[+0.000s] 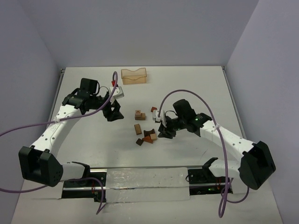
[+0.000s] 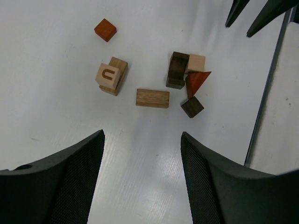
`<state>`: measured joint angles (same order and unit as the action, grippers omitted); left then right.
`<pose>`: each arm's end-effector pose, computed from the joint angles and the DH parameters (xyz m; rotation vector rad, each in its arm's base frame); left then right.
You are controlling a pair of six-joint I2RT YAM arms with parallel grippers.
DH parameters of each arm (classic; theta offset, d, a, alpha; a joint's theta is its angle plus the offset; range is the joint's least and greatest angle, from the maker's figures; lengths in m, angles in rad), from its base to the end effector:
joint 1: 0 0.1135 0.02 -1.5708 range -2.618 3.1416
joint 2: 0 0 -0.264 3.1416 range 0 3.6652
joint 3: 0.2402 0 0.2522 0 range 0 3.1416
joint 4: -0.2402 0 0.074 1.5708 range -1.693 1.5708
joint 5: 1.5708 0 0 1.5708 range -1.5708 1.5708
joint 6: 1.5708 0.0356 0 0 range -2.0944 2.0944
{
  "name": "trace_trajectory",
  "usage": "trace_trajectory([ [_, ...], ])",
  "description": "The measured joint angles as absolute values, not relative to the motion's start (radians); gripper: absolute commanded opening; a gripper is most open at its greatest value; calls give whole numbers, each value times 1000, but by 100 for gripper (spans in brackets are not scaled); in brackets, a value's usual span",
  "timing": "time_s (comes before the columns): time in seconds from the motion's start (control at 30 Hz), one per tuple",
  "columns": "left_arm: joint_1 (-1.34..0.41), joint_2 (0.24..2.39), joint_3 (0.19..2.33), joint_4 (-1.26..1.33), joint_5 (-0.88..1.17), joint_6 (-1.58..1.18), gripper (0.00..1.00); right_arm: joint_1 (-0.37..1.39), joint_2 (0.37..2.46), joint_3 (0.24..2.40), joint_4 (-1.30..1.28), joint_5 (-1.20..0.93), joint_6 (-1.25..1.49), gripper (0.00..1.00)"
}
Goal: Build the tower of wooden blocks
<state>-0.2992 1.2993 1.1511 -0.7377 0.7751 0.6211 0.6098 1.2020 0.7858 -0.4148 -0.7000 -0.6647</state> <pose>0.2442 -0.1014 0.3140 1.2891 1.8655 -0.7759 0.1847 0.1570 0.2408 -1.6093 1.6337 0.8043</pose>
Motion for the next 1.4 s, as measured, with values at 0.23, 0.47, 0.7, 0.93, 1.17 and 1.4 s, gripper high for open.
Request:
trace_trajectory([
  [0.23,-287,1279,1147,-733,800,608,75,717,1304,830,-415,-630,-777,45],
  [0.47,-273,1279,1094,-711,825,610,76,782,1461,912,-449,-552,-858,47],
  [0.7,-263,1278,1089,-692,851,628,77,814,1554,952,-469,-493,-883,53],
  [0.93,-260,1277,1067,-664,873,650,76,829,1653,1002,-480,-447,-893,57],
  [1.17,-258,1275,1037,-654,873,679,77,834,1701,1025,-501,-424,-906,60],
  [1.4,-255,1271,1032,-653,873,693,76,834,1702,1025,-516,-407,-914,66],
])
